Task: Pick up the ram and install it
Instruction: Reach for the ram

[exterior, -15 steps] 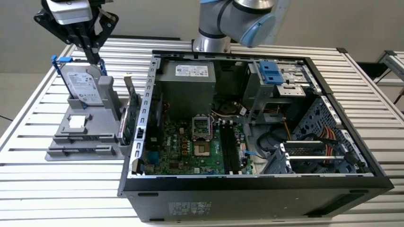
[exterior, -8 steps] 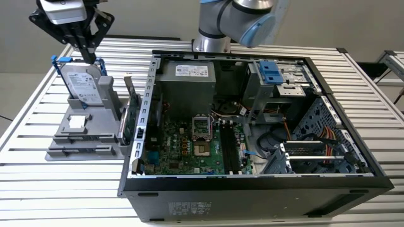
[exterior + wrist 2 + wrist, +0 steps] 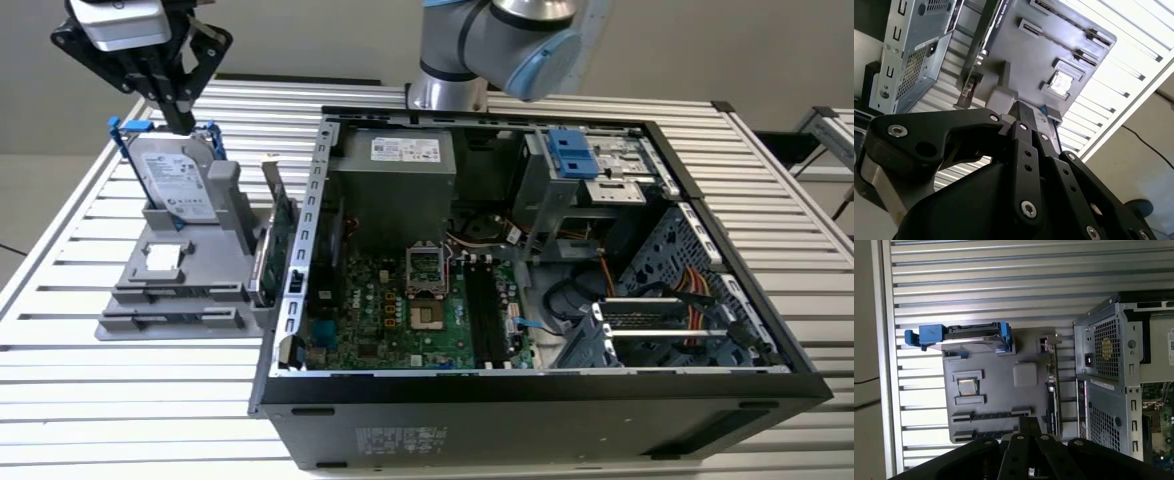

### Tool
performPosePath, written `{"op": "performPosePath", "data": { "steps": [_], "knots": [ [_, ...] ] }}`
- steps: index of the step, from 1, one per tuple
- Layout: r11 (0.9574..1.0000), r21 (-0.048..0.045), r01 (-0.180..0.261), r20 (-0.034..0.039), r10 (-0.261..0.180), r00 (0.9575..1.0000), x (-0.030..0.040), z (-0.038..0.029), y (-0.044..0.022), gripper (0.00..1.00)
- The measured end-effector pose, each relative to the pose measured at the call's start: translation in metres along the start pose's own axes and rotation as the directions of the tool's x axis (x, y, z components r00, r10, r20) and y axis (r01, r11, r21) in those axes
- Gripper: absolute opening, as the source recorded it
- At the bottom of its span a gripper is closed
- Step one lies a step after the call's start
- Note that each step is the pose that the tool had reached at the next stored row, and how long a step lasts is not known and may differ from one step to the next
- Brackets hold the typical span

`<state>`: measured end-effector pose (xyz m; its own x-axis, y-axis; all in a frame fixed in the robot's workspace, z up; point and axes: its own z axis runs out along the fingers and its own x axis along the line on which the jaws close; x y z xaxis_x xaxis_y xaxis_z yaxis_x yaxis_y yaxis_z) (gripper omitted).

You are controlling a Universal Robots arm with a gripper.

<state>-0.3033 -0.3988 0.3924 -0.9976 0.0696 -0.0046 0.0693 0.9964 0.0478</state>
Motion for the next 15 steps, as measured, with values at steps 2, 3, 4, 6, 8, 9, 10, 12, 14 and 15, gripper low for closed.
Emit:
{"op": "performPosePath", "data": {
  "steps": [2,3,4,6,8,9,10,12,14,15],
  "knots": [
    [1.0,0.0,0.0,0.0,0.0,1.0,0.0018,0.0,-0.0001,0.0],
    [1.0,0.0,0.0,-0.0001,0.0,1.0,0.0026,0.0,-0.0002,0.0],
    [1.0,0.0,0.0,0.0,0.0,1.0,0.0036,0.0,-0.0002,0.0],
    [1.0,0.0001,0.0,-0.0001,0.0,1.0,0.0053,-0.0001,-0.0004,0.0],
    [1.0,0.0,0.0,-0.0001,0.0,1.0,0.0071,0.0,-0.0005,0.0],
    [1.0,0.0,0.0,-0.0002,0.0,1.0,0.008,-0.0001,-0.0006,0.0],
    [1.0,0.0,0.0,-0.0002,0.0,1.0,0.009,-0.0001,-0.0006,0.0],
    [1.0,0.0001,0.001,-0.0002,-0.001,1.0,0.0108,-0.0001,-0.0008,0.0],
    [1.0,0.0001,0.001,-0.0002,-0.001,1.0,0.0125,-0.0001,-0.0009,0.0],
    [1.0,0.0,0.001,-0.0002,-0.001,1.0,0.0133,-0.0001,-0.0009,0.0]
  ]
}}
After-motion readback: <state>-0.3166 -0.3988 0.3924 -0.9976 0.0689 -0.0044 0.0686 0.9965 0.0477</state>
